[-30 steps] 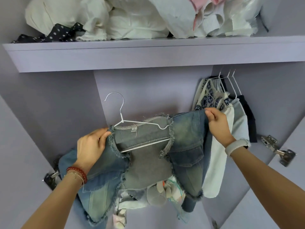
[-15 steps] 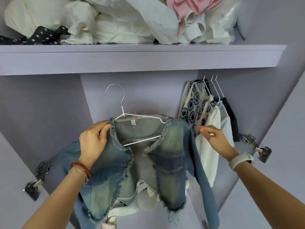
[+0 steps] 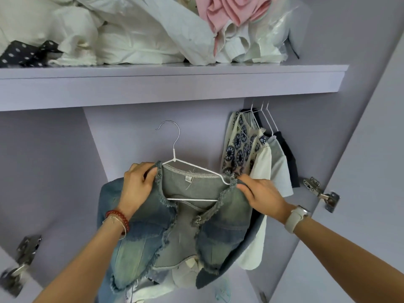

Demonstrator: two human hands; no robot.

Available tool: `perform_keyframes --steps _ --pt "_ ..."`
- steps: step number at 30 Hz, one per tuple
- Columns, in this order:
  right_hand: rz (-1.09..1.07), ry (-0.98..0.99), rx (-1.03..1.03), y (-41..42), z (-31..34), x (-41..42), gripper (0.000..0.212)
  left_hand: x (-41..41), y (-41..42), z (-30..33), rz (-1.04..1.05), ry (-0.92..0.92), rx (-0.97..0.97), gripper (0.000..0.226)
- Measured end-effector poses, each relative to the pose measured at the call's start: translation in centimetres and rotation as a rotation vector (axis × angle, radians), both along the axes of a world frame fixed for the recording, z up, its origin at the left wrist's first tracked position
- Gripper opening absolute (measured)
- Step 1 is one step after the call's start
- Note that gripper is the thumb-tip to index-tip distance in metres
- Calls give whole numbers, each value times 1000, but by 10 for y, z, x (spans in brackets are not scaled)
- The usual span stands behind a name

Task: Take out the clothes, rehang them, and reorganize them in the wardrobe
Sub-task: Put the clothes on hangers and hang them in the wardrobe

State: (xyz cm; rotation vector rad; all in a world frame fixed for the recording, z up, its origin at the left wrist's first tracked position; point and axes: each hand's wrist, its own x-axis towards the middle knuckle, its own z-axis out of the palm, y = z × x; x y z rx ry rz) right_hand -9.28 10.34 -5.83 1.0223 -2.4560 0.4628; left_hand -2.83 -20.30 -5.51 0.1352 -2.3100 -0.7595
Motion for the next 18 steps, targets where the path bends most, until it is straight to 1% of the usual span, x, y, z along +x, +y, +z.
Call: perform_keyframes --steps 3,5,8,10,12,14,15,18 --pt "-151 15 -260 3 -4 -1 16 -22 20 1 85 -85 -84 25" --pt "-225 -22 -322 3 -7 -3 16 -30 40 10 102 -38 -129 34" --pt "-320 -38 -411 8 -13 -12 17 -32 72 32 74 156 -318 39" --pt "-367 -36 -480 10 -14 -21 18 -33 89 49 66 318 -456 37" --pt "-412 -52 -557 9 -10 -34 19 -36 101 68 79 468 -553 38" --pt "-468 -65 -649 6 -1 -47 21 -43 109 87 127 552 -616 42" --pt "-497 -68 -693 4 5 -55 22 -47 112 95 164 552 -638 46" --pt "-535 -74 -766 -1 22 -81 24 -60 114 106 269 446 -682 60"
